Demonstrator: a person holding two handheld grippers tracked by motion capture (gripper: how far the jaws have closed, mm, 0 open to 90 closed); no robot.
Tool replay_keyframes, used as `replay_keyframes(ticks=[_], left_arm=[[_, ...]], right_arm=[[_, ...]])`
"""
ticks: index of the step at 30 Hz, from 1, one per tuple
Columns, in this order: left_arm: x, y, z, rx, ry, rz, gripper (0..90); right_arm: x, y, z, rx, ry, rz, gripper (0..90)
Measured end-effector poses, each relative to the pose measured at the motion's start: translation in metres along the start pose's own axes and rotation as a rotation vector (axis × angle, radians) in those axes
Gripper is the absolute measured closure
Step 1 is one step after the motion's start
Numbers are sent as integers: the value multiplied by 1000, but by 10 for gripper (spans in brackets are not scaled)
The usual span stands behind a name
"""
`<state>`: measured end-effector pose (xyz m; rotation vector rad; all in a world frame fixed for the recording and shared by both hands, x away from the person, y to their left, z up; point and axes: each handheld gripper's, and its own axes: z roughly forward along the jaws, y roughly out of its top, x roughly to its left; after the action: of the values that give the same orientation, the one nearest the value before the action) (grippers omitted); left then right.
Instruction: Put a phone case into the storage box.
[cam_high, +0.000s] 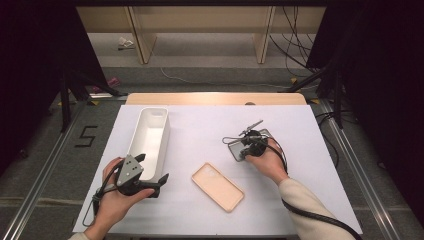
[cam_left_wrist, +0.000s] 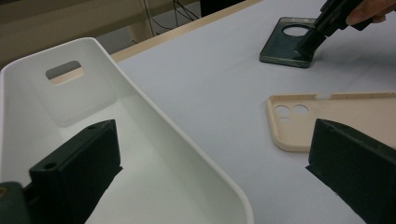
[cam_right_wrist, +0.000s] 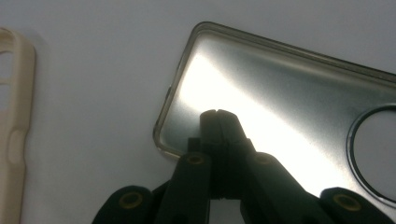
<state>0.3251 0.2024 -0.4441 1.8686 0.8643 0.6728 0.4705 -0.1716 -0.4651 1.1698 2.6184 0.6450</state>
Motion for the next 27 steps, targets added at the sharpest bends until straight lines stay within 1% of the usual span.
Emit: replay_keyframes(ticks=[3,4,5,6,9,10,13,15,19,23,24,25,27], left_arm=[[0,0,0,0,-1,2,17],[0,0,0,0,-1,1,17],[0,0,0,0,-1,1,17],[0,0,0,-1,0,0,17],[0,0,0,0,-1,1,17],[-1,0,0,1,-2,2,17],[-1,0,0,0,-2,1,17],[0,0,0,0,-1,0,17],[0,0,0,0,0,-1,17],[-1,0,0,1,-1,2,17],[-1,0,0,1,-1,2,17],[-1,0,0,1,-1,0,17],[-1,0,0,2,-1,1,17]], right_arm=[[-1,-3,-3,15,4,-6,900],[-3,-7,-6,32,5,-12,900],[-3,-7,-6,32,5,-12,900],[-4,-11,-10,45,4,-13,900],[-6,-14,-13,52,2,-17,900],[-7,-17,-16,58,-2,-9,900],[-9,-19,-17,62,-7,-8,900],[-11,-22,-20,74,-13,0,900],[-13,-26,-23,77,-15,7,900],[-21,-34,-29,83,-23,28,900],[-21,-34,-29,83,-23,28,900],[-25,-37,-31,85,-24,35,900],[-27,-39,-31,84,-25,39,900]])
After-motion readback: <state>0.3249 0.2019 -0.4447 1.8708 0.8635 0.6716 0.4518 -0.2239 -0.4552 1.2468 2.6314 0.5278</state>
